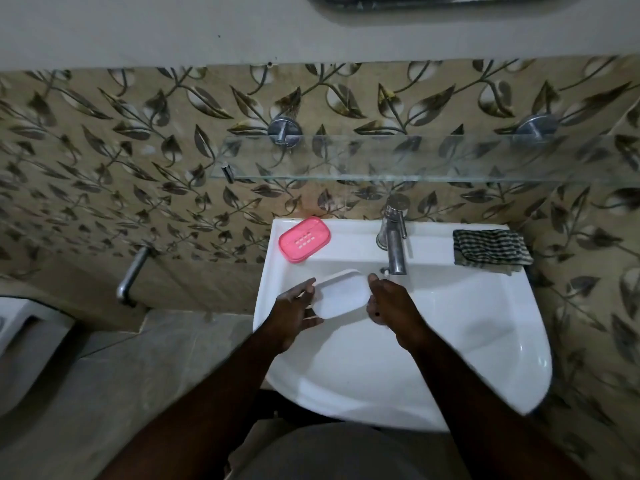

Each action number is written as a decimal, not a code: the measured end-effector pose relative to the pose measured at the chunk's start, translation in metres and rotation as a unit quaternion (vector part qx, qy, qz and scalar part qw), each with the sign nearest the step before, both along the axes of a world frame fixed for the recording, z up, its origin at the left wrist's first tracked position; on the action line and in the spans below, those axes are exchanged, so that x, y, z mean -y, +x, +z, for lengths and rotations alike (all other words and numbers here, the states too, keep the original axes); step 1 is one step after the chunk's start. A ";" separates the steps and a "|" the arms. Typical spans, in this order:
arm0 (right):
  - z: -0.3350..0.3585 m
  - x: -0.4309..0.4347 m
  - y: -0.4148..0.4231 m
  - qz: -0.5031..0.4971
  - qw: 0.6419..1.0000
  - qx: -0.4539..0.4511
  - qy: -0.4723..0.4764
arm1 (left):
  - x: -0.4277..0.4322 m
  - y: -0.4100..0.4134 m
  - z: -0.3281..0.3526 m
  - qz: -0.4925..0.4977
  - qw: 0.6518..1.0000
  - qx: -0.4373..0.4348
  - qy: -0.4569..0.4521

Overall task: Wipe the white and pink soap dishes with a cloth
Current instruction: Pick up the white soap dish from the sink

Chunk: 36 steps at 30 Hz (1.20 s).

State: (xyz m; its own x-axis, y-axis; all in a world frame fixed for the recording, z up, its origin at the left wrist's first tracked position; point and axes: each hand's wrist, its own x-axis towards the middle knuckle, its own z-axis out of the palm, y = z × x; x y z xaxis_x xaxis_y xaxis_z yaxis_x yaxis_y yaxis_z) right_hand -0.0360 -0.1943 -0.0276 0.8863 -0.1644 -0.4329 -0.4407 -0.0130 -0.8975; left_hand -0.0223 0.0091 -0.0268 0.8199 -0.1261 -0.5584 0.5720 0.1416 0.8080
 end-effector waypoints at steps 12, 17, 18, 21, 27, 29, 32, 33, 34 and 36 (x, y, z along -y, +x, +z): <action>0.035 0.002 -0.007 -0.033 0.998 0.035 -0.038 | 0.012 0.016 0.021 0.056 0.993 0.027 -0.105; 0.037 0.001 -0.004 -0.046 0.998 0.022 -0.026 | 0.015 0.020 0.031 0.068 0.988 0.036 -0.135; 0.038 0.000 -0.003 -0.044 0.998 0.020 -0.031 | 0.015 0.020 0.032 0.068 0.988 0.036 -0.135; 0.042 0.000 0.000 -0.041 0.998 0.029 -0.027 | 0.017 0.018 0.037 0.053 0.990 0.044 -0.119; 0.054 0.005 0.004 -0.037 0.998 0.046 -0.025 | 0.028 0.024 0.056 0.026 0.990 0.122 -0.071; 0.060 0.007 0.006 -0.031 0.997 0.056 -0.030 | 0.032 0.028 0.065 0.005 0.987 0.154 -0.050; 0.071 0.011 0.009 -0.021 0.995 0.084 -0.044 | 0.036 0.032 0.078 -0.050 0.980 0.190 0.009; 0.074 0.011 0.010 -0.019 0.994 0.094 -0.049 | 0.037 0.033 0.081 -0.072 0.974 0.210 0.047; 0.077 0.010 0.010 -0.017 0.993 0.105 -0.054 | 0.038 0.033 0.084 -0.094 0.963 0.233 0.094; 0.082 0.009 0.010 -0.017 0.990 0.124 -0.059 | 0.041 0.032 0.089 -0.121 0.932 0.283 0.190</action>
